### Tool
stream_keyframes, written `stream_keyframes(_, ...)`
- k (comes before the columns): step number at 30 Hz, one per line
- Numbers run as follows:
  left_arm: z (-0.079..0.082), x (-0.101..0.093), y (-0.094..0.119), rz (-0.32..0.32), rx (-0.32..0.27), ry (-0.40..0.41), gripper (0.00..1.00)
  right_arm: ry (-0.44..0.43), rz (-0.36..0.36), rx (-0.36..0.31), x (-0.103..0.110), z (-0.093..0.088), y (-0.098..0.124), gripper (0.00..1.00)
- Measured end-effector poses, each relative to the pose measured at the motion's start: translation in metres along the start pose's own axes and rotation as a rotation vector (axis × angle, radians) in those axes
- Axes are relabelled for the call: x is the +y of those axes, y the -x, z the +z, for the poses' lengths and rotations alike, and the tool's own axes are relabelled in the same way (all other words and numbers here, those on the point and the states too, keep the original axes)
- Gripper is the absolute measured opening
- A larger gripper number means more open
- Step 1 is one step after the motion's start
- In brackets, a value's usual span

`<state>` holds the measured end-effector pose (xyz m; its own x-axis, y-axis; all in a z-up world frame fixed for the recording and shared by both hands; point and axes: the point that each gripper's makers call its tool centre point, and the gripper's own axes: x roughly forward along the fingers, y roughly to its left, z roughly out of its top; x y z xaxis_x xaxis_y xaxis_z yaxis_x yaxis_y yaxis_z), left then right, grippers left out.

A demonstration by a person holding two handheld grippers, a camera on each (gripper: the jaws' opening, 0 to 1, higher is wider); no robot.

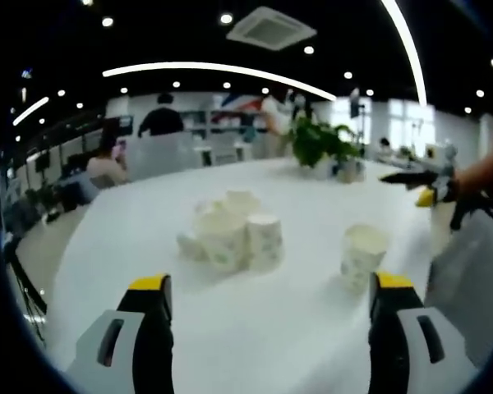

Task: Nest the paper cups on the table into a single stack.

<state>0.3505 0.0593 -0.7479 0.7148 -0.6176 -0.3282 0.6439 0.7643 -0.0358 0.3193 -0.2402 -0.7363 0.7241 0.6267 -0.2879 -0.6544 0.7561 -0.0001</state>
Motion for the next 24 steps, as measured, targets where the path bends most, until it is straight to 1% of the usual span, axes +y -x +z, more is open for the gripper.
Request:
stream_keyframes(3,0.006,0.008,-0.007,0.009,-0.017,0.008,1.0,-0.001,0.002,0.003,0.001,0.0,0.0,1.0)
stream_keyframes(5,0.009,0.018,-0.012,0.016,-0.023,0.016,1.0,-0.002,0.002,0.004,0.001,-0.001,0.0,1.0)
stream_keyframes(8,0.009,0.026,-0.022,0.019,-0.003,0.037,1.0,-0.011,-0.006,0.006,-0.002,-0.001,0.0,1.0)
stream_keyframes(10,0.008,0.03,-0.027,0.018,0.008,0.028,1.0,-0.013,-0.009,0.005,-0.003,-0.001,0.0,1.0)
stream_keyframes(13,0.01,0.038,-0.037,0.018,0.008,0.019,0.99,-0.014,-0.014,0.007,-0.005,-0.001,-0.001,1.0)
stream_keyframes(16,0.011,0.044,-0.044,0.016,0.011,0.014,0.97,-0.018,-0.018,0.007,-0.006,0.0,-0.001,1.0)
stream_keyframes(21,0.008,0.05,-0.058,0.007,0.029,-0.004,0.93,-0.021,-0.021,0.013,-0.008,-0.001,-0.003,1.0)
stream_keyframes(24,0.007,0.056,-0.066,0.013,0.032,-0.006,0.93,-0.025,-0.025,0.016,-0.01,-0.002,-0.004,1.0)
